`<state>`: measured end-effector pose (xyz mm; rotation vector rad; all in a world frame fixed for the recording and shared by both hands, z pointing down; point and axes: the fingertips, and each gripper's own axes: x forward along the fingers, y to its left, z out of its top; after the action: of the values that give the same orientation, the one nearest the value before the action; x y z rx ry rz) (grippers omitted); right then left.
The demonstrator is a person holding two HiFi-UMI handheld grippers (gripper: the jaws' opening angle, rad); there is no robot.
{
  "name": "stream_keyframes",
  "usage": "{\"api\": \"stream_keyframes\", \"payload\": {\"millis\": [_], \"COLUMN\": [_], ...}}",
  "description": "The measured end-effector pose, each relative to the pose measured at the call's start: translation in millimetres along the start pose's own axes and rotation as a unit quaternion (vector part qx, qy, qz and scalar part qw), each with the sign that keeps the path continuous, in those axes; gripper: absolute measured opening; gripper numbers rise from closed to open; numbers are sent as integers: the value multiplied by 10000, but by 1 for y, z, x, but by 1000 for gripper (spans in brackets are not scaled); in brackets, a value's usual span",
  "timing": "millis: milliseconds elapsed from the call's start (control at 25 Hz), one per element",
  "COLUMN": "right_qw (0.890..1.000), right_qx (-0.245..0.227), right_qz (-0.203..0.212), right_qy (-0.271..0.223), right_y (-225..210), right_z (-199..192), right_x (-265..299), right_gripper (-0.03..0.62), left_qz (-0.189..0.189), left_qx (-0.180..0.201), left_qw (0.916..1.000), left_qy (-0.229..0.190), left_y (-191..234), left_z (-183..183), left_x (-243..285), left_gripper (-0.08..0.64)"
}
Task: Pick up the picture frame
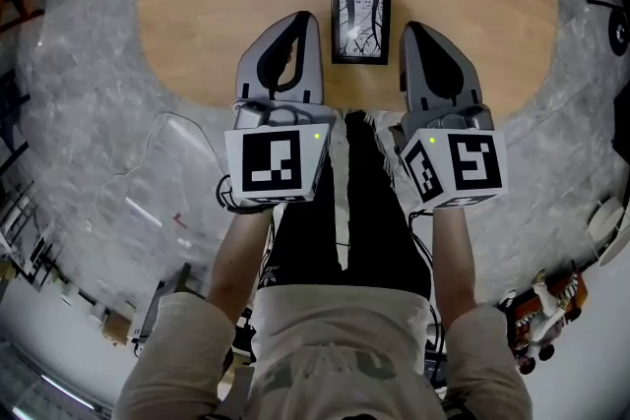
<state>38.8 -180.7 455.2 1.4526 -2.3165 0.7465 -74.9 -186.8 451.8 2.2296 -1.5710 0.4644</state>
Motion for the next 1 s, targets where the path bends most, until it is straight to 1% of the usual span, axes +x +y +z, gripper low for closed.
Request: {"api": "stream_keyframes", "payload": {"millis": [120,240,400,560,680,760,920,1000], "right_qw": [9999,9997,9995,9993,9992,9990,9987,9986], "right_qx": [58,25,33,72,11,-34,-87,-114], "right_qz": [13,87,104,31,11,-3,-19,-37], "right_qy": [146,210,297,356,410,444,498,513], "right_y": [-2,-5,-10,-16,-21,-24,-26,-26], "right_z": [-22,-35,-53,-61,-65,-67,-72,-75], "right_x": [3,4,4,2,-1,-3,-6,-7], "right_gripper": [5,5,5,5,5,5,5,5], "left_qz": [-68,-91,-154,-199,-208,-227,-449,-627], "left_qx": [28,178,329,598,773,824,740,850], "left_qw": [9999,9991,9980,9961,9939,9925,9906,9882], "left_qy": [108,374,522,610,761,869,1062,1109], "left_y": [-11,-16,-19,-19,-23,-26,-37,-44], "left_z": [-20,-38,-50,-58,-67,-74,-86,-91], "left_x": [6,12,16,20,25,28,32,35], "left_gripper": [9,9,9,9,9,9,9,12]}}
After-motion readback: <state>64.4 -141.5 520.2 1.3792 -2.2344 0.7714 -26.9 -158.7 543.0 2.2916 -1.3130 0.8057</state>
